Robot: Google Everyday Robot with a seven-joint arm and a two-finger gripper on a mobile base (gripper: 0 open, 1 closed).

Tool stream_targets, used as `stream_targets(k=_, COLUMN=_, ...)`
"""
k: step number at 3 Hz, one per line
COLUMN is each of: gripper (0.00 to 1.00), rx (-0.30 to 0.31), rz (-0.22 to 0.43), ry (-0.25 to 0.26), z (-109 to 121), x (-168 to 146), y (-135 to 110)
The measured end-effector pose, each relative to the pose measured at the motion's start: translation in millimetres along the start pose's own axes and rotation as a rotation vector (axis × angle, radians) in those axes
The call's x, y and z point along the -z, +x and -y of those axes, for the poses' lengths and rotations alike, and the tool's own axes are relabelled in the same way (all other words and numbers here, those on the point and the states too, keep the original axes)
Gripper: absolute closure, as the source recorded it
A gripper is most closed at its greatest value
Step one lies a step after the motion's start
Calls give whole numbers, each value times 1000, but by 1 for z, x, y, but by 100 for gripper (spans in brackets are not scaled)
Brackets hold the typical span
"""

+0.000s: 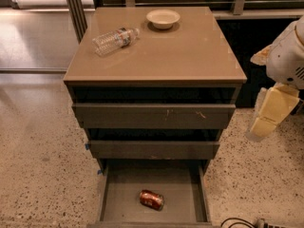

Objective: Pick coke can from bottom drawer and place on counter

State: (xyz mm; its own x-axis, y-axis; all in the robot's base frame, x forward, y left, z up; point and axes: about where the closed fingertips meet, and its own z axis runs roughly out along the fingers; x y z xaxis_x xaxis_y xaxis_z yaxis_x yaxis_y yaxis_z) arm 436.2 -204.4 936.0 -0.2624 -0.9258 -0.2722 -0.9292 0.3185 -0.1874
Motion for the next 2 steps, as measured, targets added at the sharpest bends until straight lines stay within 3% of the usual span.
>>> stream_targets(k=1, gripper=0, rx=-103, rz=67, ry=-92, z=-22, x=-71, y=0)
stream_targets(k=2, gripper=0, rx=-161, rz=79, ry=-189, z=-50, x=-150, y=-3)
